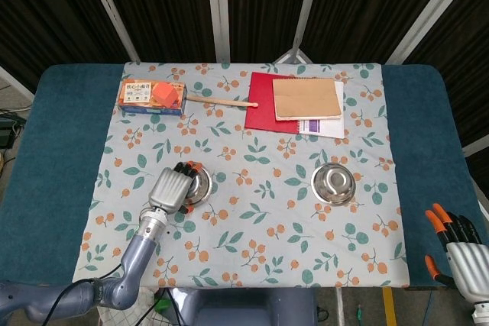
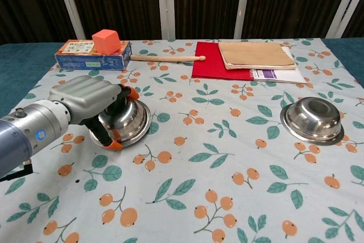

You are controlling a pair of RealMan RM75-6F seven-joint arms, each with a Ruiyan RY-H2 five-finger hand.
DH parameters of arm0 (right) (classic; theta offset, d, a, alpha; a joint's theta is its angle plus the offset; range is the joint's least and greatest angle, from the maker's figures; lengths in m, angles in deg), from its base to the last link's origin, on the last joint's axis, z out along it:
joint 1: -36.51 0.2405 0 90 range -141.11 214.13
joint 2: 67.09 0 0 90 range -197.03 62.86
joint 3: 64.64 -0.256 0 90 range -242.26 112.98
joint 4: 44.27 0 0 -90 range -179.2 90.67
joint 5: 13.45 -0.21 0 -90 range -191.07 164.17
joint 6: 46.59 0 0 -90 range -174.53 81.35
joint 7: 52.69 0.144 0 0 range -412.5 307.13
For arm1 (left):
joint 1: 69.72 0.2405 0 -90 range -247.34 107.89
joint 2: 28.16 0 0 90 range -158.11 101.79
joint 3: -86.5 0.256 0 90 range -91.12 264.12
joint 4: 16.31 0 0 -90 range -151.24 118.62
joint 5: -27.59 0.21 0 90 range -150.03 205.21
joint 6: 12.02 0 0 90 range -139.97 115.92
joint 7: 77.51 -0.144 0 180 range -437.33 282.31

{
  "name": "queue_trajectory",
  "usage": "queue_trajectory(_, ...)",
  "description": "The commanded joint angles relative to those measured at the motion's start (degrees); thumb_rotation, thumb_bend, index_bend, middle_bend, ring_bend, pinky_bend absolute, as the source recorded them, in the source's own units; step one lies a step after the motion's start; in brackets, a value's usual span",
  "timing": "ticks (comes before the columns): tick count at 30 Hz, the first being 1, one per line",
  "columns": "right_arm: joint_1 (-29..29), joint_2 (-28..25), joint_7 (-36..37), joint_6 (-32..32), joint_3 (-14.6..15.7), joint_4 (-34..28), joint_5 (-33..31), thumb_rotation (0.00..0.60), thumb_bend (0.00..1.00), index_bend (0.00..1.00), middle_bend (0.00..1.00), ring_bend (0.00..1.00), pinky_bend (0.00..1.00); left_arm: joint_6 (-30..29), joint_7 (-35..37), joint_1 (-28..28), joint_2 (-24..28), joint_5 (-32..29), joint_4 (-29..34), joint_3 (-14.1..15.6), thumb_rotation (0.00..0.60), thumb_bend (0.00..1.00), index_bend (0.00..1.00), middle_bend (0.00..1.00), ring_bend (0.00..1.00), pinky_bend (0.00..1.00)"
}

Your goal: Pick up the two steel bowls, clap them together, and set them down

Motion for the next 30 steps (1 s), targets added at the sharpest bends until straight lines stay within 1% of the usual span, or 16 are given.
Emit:
queue_trajectory(1, 0.01, 0.13, -0.37, 0.05, 0.01, -0.05, -0.04, 0.600, 0.46, 0.00, 0.00, 0.00, 0.00, -0.39, 7.65, 1.20, 2.14, 3.52, 1.16, 0.37, 0.600, 0.28, 0.43, 0.55, 0.44, 0.67)
queue_trajectory(4, 0.12, 0.39, -1.05, 0.29, 0.01, -0.04, -0.11, 0.600, 0.46, 0.00, 0.00, 0.00, 0.00, -0.27, 12.19, 1.73, 3.88, 5.39, 1.82, 0.42, 0.600, 0.28, 0.42, 0.55, 0.44, 0.67)
queue_trajectory(8, 0.31, 1.20, -1.45, -0.43, -0.39, 0.42, 0.55, 0.600, 0.46, 0.00, 0.00, 0.00, 0.00, -0.70, 21.00, 2.80, 5.97, 8.82, 2.39, 0.28, 0.600, 0.28, 0.42, 0.55, 0.44, 0.67)
queue_trajectory(12, 1.72, 2.43, -0.27, 0.14, -0.72, 1.13, 2.51, 0.600, 0.46, 0.00, 0.00, 0.00, 0.00, -1.29, 26.16, 3.70, 8.57, 11.46, 1.95, 0.80, 0.600, 0.28, 0.42, 0.55, 0.44, 0.67)
queue_trajectory(15, 4.40, 3.74, 0.53, 2.39, -1.98, 1.74, 3.22, 0.600, 0.46, 0.00, 0.00, 0.00, 0.00, -1.60, 27.76, 4.23, 10.84, 12.23, 2.95, 1.00, 0.600, 0.28, 0.42, 0.55, 0.44, 0.67)
queue_trajectory(19, 8.64, 4.98, -0.87, 7.07, -4.45, 1.41, 1.90, 0.600, 0.46, 0.00, 0.00, 0.00, 0.00, -1.84, 27.93, 4.68, 13.26, 12.67, 4.38, 1.36, 0.600, 0.28, 0.42, 0.55, 0.44, 0.67)
queue_trajectory(21, 11.52, 5.89, -2.29, 10.88, -5.94, 1.20, 0.29, 0.600, 0.45, 0.00, 0.00, 0.00, 0.00, -1.48, 27.46, 4.83, 14.60, 12.35, 5.43, 1.68, 0.600, 0.28, 0.42, 0.55, 0.44, 0.67)
queue_trajectory(25, 16.35, 8.07, -4.07, 18.14, -7.89, 1.95, -3.23, 0.600, 0.40, 0.00, 0.00, 0.00, 0.00, -0.68, 25.99, 4.80, 16.57, 12.01, 7.16, 2.43, 0.600, 0.28, 0.42, 0.55, 0.44, 0.67)
queue_trajectory(30, 20.82, 11.07, -6.49, 24.69, -9.67, 4.08, -7.44, 0.600, 0.36, 0.00, 0.00, 0.00, 0.00, 0.69, 24.56, 4.53, 18.48, 10.82, 9.29, 2.94, 0.600, 0.28, 0.42, 0.54, 0.44, 0.67)
